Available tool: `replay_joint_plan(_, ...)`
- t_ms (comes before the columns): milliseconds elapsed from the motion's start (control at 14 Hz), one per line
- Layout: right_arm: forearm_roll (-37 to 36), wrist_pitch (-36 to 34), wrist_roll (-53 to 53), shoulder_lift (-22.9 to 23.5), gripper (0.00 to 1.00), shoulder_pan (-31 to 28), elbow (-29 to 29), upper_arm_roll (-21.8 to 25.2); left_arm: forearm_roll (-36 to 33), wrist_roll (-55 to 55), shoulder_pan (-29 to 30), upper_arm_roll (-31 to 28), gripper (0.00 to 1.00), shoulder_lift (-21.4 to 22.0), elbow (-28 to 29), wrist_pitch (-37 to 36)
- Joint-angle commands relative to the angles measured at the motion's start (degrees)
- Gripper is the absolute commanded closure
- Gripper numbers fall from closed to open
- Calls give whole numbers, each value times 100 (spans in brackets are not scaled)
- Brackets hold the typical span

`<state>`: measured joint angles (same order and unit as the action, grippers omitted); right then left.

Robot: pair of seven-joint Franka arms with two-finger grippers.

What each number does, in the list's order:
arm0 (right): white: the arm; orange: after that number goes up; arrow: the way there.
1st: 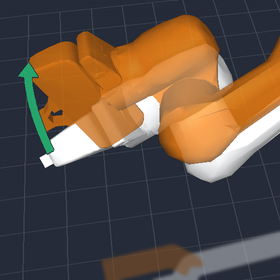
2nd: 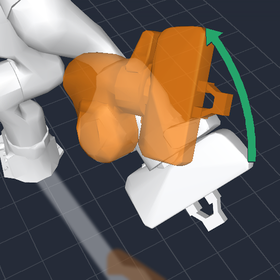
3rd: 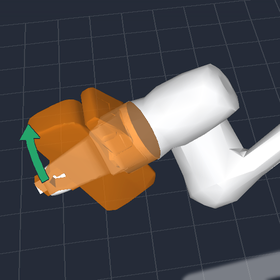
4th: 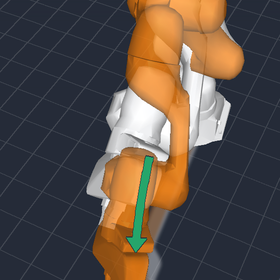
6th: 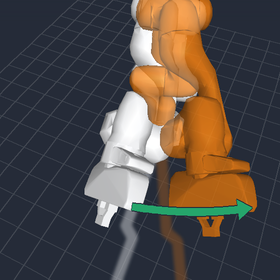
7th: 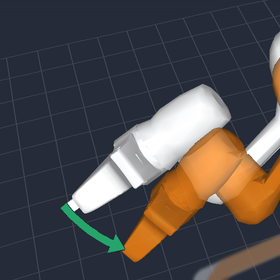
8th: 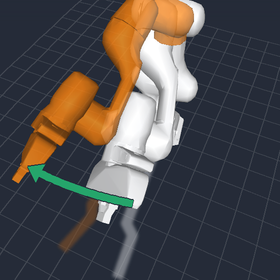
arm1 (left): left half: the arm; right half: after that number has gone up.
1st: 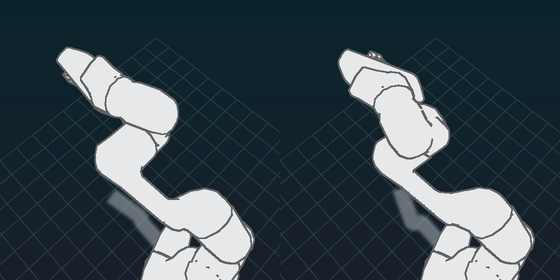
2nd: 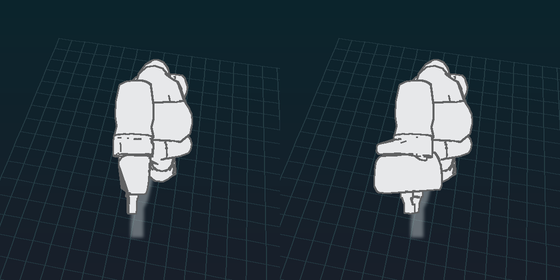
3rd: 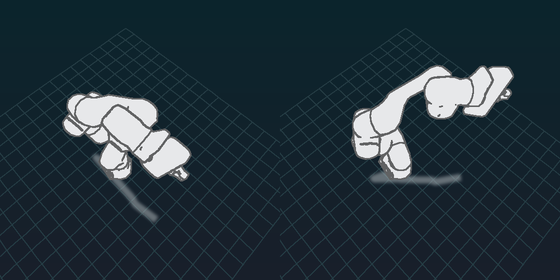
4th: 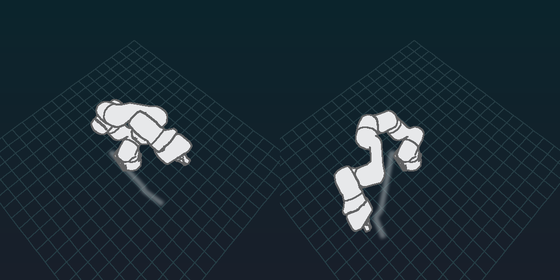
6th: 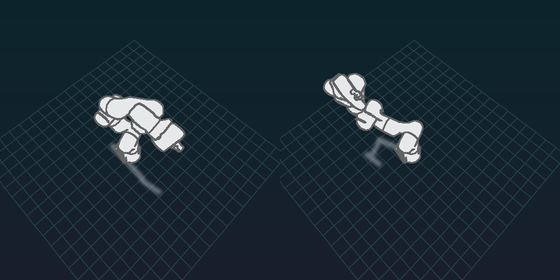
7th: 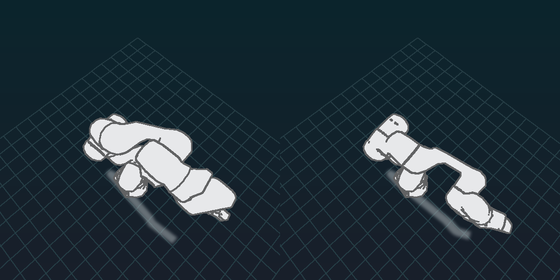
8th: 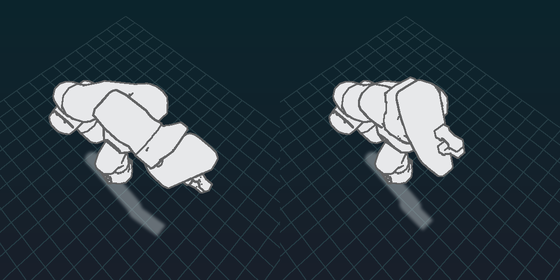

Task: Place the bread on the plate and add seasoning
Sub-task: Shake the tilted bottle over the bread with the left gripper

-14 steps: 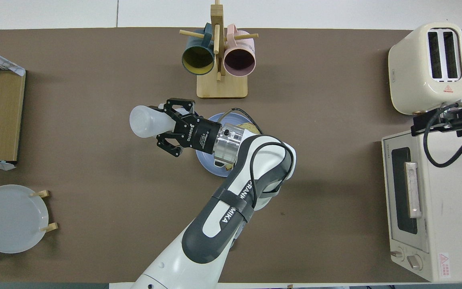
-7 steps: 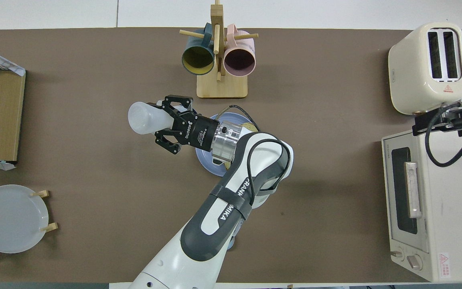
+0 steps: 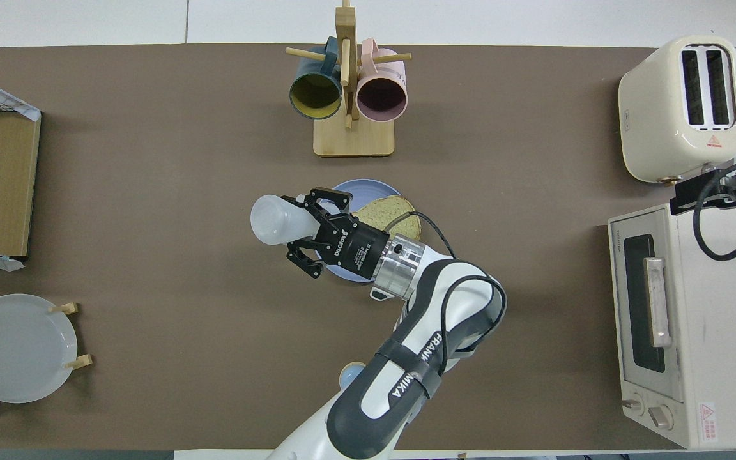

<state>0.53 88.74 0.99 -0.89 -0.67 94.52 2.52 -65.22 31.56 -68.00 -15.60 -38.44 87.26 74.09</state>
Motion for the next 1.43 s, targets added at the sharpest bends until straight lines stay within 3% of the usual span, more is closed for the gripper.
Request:
replay_joint_plan(0,0,3,-134,-61,0,-64,67,-41,-236,8,462,-22,100,-23,19,377)
replay_joint_plan(356,0,3,-134,-61,0,-64,67,-42,-185,17,367,-13,100,-32,-24,326)
replay_joint_plan(713,0,3,-134,-61,0,-64,67,-41,517,8,-29,-22,100,-6,-104,193)
replay_joint_plan(926,0,3,-134,-61,0,-64,67,-50,835,-44,67,-30,100,581,-43,456)
replay_joint_plan(1354,0,3,-134,-61,0,-64,67,-42,1747,-563,734,-30,100,1355,-16,930)
